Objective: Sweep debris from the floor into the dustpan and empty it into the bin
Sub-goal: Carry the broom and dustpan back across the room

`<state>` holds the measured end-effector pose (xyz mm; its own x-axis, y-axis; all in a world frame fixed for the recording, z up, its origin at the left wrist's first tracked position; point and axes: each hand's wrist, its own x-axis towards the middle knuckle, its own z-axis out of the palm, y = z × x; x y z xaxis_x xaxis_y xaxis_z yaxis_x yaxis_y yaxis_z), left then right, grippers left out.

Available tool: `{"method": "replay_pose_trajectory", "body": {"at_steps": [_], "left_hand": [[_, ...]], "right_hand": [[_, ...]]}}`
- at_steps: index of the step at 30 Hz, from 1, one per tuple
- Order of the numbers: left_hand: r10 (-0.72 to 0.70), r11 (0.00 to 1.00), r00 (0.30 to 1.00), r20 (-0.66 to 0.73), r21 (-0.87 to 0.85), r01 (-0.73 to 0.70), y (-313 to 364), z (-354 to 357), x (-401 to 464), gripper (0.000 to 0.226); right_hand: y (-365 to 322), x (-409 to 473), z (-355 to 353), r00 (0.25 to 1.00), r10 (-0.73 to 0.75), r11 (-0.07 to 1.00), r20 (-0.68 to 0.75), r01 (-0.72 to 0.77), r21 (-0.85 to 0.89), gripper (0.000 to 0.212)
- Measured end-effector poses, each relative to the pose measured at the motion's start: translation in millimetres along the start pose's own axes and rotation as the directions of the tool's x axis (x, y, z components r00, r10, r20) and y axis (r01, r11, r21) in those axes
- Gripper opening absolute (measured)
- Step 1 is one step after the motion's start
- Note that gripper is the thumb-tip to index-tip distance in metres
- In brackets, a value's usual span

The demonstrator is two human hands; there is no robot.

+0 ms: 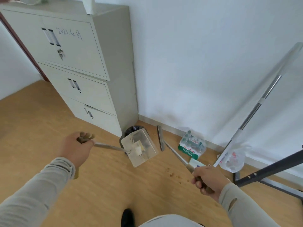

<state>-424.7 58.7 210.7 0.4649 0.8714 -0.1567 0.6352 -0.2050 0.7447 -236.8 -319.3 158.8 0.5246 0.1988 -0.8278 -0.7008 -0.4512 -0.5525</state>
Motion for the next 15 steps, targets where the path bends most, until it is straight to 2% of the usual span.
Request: {"method": "replay_pose_trajectory", "body": {"at_steps": [7, 11, 15], "left_hand": [[-0.229, 0.973, 0.971, -0.067, -0.007, 0.229, -29, 20, -99, 0.018], [-0.345, 0.939, 0.935, -0.088, -0.026, 0.344, -58, 28, -148, 0.021], [-0.483, 0.875, 0.871, -0.095, -0.009, 0.484, -93, 29, -181, 0.025]], "right_hand": [[39, 12, -56, 0.991, 0.120, 0.983, 0.058, -0.110, -0.146, 0.019], [58, 18, -57, 0.959, 0.268, 0.933, 0.097, -0.233, -0.273, 0.015], [71, 24, -42, 0.943, 0.316, 0.879, 0.101, -0.251, -0.405, 0.013]]}}
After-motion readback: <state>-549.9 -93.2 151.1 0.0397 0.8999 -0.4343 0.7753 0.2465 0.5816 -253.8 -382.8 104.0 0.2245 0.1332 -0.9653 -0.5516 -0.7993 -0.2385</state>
